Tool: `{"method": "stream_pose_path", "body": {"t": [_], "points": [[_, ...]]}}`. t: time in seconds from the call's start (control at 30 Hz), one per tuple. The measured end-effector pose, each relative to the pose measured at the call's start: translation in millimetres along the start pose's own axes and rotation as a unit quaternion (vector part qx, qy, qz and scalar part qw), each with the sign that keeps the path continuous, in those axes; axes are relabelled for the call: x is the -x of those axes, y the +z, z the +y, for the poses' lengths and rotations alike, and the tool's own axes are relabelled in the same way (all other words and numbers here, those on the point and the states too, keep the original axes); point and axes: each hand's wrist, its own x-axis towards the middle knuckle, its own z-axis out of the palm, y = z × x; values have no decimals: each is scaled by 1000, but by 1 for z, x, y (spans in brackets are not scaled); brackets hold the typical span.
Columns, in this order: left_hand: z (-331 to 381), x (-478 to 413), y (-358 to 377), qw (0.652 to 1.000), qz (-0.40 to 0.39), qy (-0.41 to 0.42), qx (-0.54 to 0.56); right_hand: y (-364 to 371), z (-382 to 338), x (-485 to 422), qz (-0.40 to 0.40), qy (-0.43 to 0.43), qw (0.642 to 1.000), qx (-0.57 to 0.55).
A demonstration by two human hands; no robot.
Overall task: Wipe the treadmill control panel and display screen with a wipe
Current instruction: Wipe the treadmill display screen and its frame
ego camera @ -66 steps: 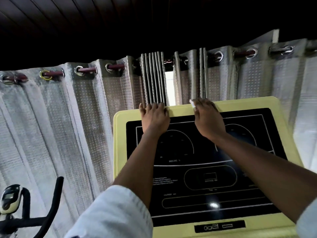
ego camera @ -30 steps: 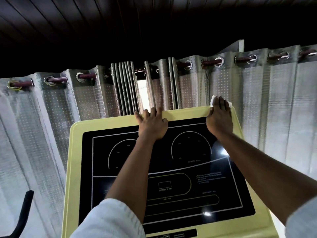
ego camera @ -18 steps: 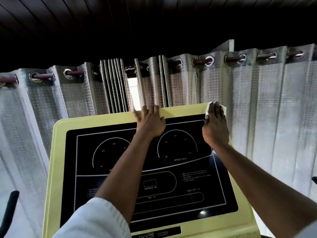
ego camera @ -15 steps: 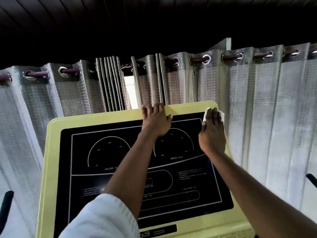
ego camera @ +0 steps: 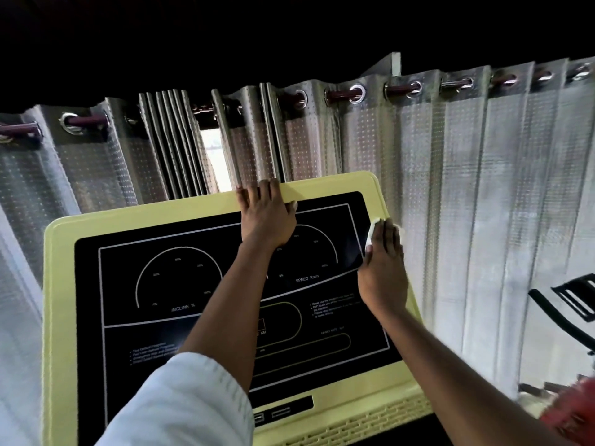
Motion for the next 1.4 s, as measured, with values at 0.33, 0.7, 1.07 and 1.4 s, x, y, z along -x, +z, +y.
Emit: {"method": "stream_pose_path", "body": {"t": [0.33, 0.7, 1.07, 1.4], "points": [[-3, -5, -6, 1000, 11, -5, -4, -5, 4, -10, -24, 51, 998, -16], [4, -18, -3, 1000, 27, -4, 0, -1, 31, 57, 5, 141, 990, -18], [-2, -18, -1, 999, 30, 19, -11, 5, 36, 162, 49, 206, 977, -33], [-5, -19, 2, 999, 39, 33, -10, 17, 48, 203, 52, 228, 972, 20]]}}
